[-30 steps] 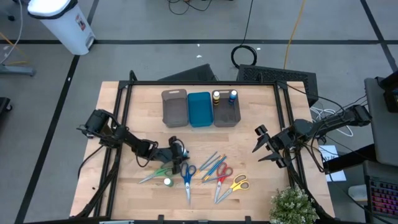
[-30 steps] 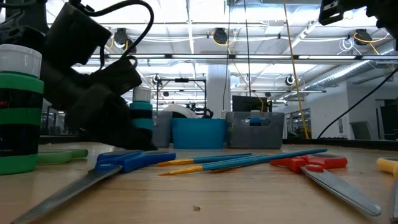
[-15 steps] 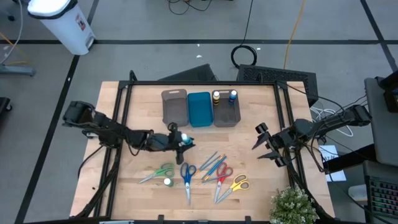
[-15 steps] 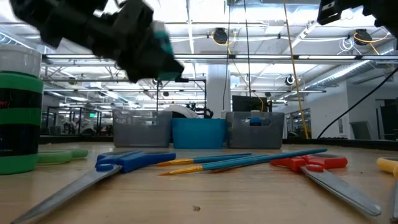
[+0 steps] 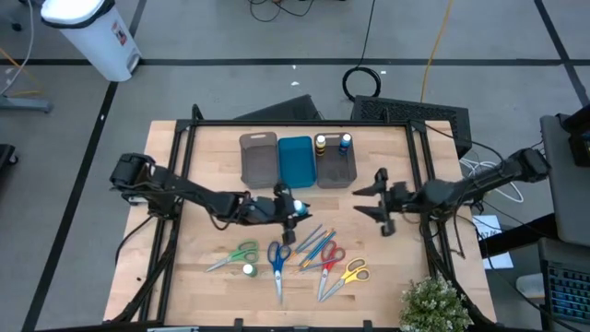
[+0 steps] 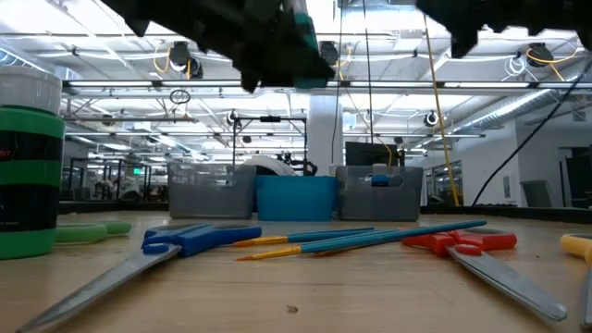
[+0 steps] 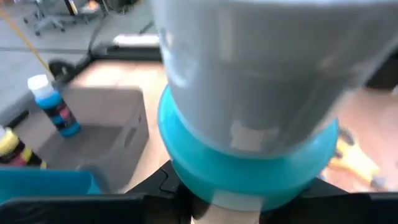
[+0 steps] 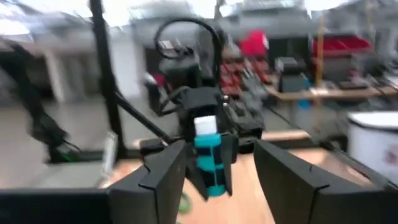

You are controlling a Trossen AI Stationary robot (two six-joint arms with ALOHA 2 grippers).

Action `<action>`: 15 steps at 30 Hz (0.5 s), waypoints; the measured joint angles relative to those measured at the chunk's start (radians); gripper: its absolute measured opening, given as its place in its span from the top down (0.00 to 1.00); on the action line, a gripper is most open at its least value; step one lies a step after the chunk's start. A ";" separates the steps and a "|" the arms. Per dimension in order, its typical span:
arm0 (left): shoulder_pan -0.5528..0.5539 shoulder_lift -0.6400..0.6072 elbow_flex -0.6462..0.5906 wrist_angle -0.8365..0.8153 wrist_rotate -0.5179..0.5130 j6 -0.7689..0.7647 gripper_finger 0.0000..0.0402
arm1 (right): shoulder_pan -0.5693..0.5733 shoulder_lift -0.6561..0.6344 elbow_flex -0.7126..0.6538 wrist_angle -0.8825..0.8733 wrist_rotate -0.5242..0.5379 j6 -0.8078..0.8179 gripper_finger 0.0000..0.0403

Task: Pick & Place Paint Supplies
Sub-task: Put the light blue coloring bottle into the right gray bin

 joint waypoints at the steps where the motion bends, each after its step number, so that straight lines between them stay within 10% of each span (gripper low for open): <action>1: 0.004 0.012 0.000 -0.002 0.000 -0.006 0.68 | 0.009 0.035 0.038 -0.045 0.027 -0.001 0.52; 15: 0.022 0.187 0.008 0.013 0.047 -0.075 0.67 | 0.020 0.449 0.382 -0.392 0.058 0.094 0.31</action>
